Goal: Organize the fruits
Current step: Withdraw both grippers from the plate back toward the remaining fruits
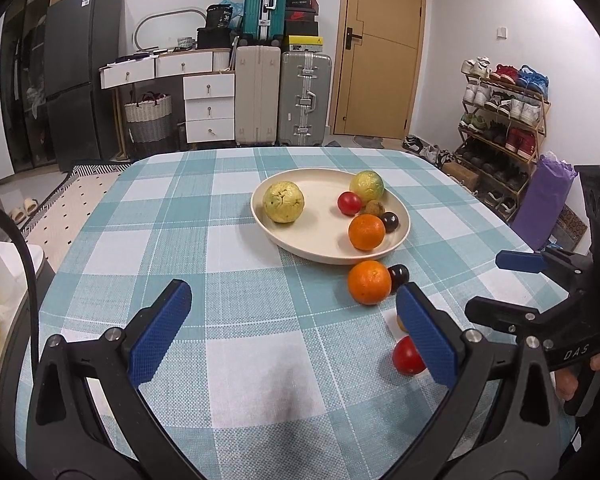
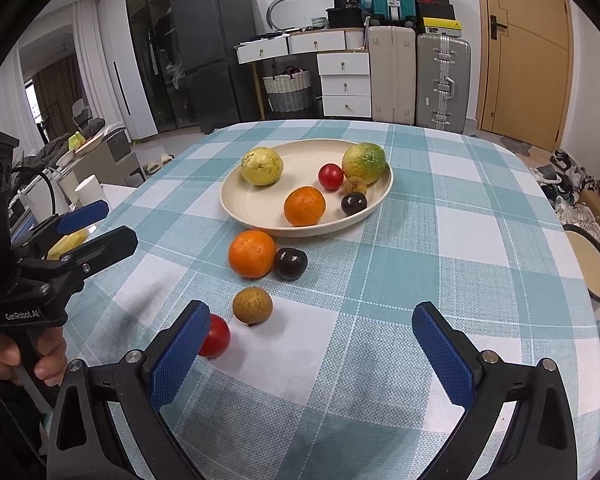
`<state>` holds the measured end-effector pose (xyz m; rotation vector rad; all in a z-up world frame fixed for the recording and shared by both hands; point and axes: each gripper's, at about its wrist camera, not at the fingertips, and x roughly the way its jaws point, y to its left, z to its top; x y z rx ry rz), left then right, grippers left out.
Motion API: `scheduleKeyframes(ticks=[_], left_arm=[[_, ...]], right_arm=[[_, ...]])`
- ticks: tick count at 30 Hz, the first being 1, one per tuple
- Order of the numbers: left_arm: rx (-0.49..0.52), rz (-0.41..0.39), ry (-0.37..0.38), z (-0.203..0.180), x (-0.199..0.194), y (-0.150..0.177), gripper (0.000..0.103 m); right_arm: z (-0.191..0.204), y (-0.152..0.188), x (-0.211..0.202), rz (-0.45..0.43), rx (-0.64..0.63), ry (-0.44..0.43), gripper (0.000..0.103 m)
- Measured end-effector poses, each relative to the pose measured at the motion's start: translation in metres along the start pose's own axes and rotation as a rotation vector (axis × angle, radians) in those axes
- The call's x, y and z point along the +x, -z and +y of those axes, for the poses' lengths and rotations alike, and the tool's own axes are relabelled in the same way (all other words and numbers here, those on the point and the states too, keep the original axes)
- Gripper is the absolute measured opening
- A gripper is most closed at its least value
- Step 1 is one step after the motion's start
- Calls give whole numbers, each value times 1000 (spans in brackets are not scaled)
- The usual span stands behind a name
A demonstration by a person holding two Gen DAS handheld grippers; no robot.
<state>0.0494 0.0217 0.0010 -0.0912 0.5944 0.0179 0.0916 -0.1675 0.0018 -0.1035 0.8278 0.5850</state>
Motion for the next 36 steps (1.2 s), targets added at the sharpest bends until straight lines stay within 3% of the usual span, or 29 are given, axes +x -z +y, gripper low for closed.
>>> scheduleKeyframes(ticks=[8, 22, 36], left_arm=[[26, 35, 26, -7, 8, 4, 102], [113, 167, 119, -43, 30, 22, 102], [141, 227, 127, -56, 45, 29, 102]], right_arm=[[-5, 0, 1, 10, 10, 14, 103], [-13, 2, 7, 39, 22, 31, 103], [-23, 4, 8, 48, 48, 42, 103]])
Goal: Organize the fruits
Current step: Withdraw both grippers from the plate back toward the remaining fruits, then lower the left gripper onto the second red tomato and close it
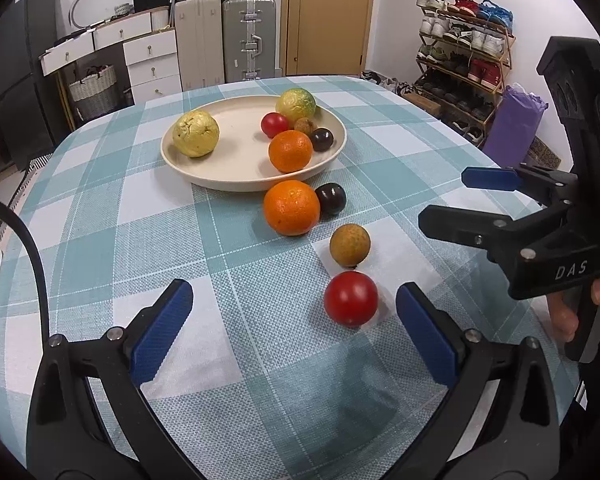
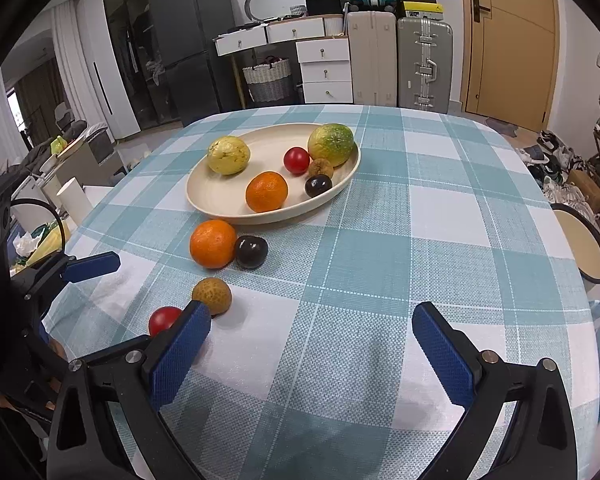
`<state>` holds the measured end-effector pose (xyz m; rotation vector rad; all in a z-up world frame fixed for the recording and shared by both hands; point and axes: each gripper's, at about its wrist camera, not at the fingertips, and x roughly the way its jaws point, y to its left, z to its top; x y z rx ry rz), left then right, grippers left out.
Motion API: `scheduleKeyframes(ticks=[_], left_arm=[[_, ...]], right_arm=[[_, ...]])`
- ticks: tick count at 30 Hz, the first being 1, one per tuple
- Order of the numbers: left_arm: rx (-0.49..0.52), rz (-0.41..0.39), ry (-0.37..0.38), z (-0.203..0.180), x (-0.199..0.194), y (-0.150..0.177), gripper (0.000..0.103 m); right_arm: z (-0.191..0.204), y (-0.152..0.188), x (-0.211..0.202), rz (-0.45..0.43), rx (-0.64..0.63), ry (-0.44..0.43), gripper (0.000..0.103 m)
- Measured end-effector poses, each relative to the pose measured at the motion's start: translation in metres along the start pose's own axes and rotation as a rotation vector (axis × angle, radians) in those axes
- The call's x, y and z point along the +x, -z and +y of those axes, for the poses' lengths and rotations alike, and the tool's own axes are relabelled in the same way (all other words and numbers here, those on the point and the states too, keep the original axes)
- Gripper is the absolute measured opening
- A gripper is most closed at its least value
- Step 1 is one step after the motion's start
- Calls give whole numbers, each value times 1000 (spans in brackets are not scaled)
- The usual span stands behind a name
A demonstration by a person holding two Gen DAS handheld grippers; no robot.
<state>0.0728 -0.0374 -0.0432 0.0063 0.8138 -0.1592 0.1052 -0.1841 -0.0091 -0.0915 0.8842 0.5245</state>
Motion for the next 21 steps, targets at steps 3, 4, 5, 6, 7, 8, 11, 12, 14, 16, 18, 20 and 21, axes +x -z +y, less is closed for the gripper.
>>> scheduleKeyframes(ticks=[3, 4, 5, 6, 7, 8, 11, 12, 14, 16, 18, 20, 21], left_arm=[[22, 21, 14, -5, 5, 0, 96], [31, 30, 14, -7, 6, 0, 92], [39, 41, 17, -8, 9, 0, 87], [45, 50, 18, -9, 10, 0, 85], [49, 58, 21, -10, 12, 0, 82], [50, 61, 25, -11, 12, 0, 80], [50, 61, 46, -11, 13, 0, 69], [48, 62, 52, -11, 13, 0, 67], [49, 67, 71, -10, 14, 0, 58], [53, 71, 79, -11, 15, 0, 52], [58, 67, 82, -12, 14, 1, 46], [64, 66, 92, -13, 13, 1, 36], [66, 69, 102, -14, 13, 1, 34]], right_arm=[[0, 0, 1, 3, -2, 0, 103], [0, 0, 1, 4, -2, 0, 103], [0, 0, 1, 4, -2, 1, 103], [0, 0, 1, 4, -2, 0, 103], [0, 0, 1, 4, -2, 0, 103], [0, 0, 1, 4, -1, 1, 103], [0, 1, 1, 3, 2, 0, 103], [0, 1, 1, 3, 2, 0, 103], [0, 1, 1, 3, 0, 1, 103], [-1, 1, 1, 2, 0, -1, 103], [0, 0, 1, 0, 1, 0, 103], [-1, 0, 0, 0, 3, 0, 103], [-1, 0, 0, -1, 3, 0, 103]])
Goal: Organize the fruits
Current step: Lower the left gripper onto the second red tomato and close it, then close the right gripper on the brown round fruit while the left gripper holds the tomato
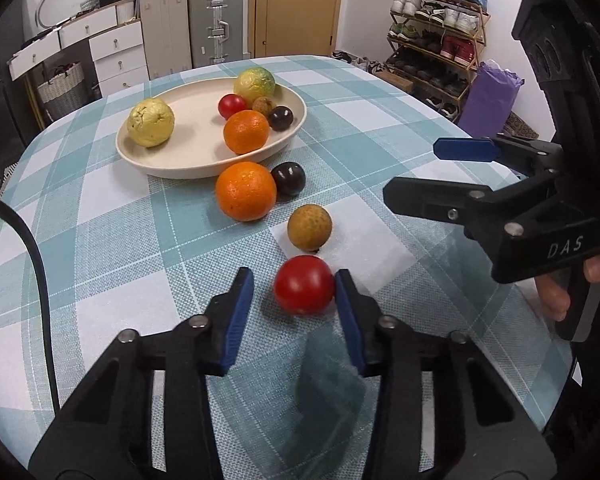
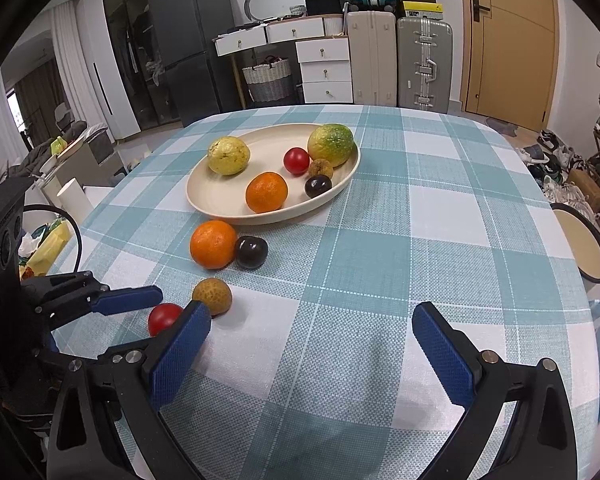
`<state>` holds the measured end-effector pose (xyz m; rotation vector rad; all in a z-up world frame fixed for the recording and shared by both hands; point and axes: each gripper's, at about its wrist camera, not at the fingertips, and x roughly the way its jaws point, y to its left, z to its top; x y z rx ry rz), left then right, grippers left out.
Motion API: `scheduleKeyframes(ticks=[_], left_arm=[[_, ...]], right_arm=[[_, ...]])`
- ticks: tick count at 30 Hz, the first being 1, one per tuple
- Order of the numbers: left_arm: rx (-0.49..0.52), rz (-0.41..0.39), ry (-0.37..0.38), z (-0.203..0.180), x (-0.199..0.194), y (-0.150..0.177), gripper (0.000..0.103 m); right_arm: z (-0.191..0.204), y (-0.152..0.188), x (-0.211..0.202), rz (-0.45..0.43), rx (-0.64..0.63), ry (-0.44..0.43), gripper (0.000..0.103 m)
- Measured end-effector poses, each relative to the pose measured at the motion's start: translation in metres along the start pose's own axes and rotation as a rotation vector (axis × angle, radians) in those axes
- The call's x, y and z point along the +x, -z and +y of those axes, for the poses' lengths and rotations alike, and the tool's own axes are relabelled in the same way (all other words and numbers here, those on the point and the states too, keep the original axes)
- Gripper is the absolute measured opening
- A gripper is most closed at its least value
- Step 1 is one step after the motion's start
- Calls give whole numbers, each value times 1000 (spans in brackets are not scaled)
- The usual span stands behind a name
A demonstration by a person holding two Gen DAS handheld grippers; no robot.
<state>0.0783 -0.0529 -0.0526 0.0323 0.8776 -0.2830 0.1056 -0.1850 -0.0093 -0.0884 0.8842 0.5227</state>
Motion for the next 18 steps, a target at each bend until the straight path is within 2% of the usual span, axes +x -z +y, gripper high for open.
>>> scheduleKeyframes(ticks=[2, 8, 18], left_arm=[[3, 5, 12, -1, 0, 1, 28], [-9, -20, 14, 1, -5, 1, 28], [-77, -166, -14, 20, -33, -4, 28]], right_arm=[[0, 0, 0, -1, 2, 2, 103], [-1, 0, -2, -1, 4, 4, 103], [-1, 1, 2, 13, 13, -21, 103]])
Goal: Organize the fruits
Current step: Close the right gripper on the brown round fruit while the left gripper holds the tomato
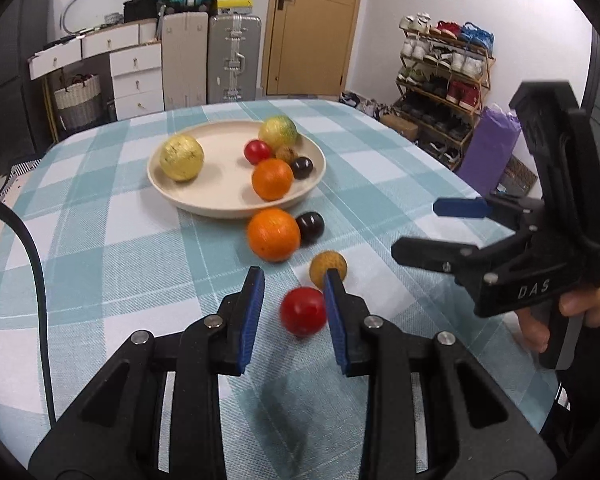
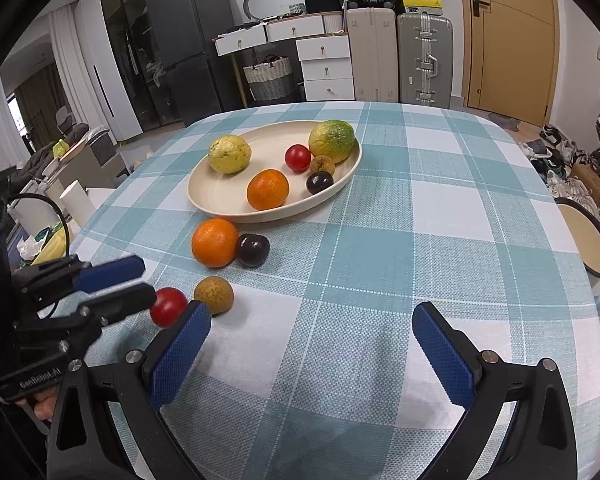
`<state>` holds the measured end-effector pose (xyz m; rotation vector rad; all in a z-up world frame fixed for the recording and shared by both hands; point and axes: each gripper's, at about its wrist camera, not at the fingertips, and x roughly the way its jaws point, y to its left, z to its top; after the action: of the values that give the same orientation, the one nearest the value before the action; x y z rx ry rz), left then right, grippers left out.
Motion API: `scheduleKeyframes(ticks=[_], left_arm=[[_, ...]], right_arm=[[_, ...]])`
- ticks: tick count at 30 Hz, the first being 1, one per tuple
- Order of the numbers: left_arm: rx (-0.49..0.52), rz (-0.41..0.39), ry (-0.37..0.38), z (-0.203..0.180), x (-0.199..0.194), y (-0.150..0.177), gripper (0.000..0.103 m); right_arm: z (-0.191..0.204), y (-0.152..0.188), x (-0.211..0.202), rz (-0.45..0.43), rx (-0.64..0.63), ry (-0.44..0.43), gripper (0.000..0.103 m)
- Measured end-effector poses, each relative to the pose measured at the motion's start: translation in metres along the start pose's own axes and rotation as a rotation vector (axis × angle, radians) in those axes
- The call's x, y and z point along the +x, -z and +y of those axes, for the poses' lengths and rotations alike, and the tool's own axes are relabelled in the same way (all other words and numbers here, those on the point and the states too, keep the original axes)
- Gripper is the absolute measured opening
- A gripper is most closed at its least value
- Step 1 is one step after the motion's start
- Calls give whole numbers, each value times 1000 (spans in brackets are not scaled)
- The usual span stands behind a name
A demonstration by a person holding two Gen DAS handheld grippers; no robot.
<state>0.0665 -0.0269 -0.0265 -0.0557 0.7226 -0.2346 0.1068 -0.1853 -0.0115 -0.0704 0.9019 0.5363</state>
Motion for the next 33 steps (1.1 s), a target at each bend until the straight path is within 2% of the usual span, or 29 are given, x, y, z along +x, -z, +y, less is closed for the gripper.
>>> scheduleKeyframes(ticks=[4, 8, 10, 13, 16, 22, 24, 26, 32, 33], left_arm=[[-1, 35, -17, 7, 1, 1, 28], [-10, 55, 20, 9, 2, 5, 29], [-2, 78, 14, 6, 6, 6, 34], [8, 103, 25, 3, 11, 8, 49], [22, 123, 15, -2, 16, 10, 50], [63, 156, 17, -14, 26, 11, 50], [67, 160, 11, -15, 28, 11, 45], [64, 162, 14, -14, 29, 10, 30], [49, 140, 18, -8, 25, 9, 28], [42, 131, 19, -6, 22, 8, 28]], right_arm=[[3, 1, 5, 18, -7, 1, 103], [7, 2, 8, 21, -14, -6, 103], [8, 3, 10, 31, -24, -4, 103], [8, 3, 11, 36, -31, 5, 103], [4, 3, 9, 33, -27, 13, 103], [-3, 2, 5, 28, -3, 10, 103], [-2, 2, 5, 30, -2, 3, 103], [0, 2, 7, 35, -10, -5, 103], [9, 2, 14, 57, -39, -48, 102], [12, 1, 15, 62, -45, -55, 98]])
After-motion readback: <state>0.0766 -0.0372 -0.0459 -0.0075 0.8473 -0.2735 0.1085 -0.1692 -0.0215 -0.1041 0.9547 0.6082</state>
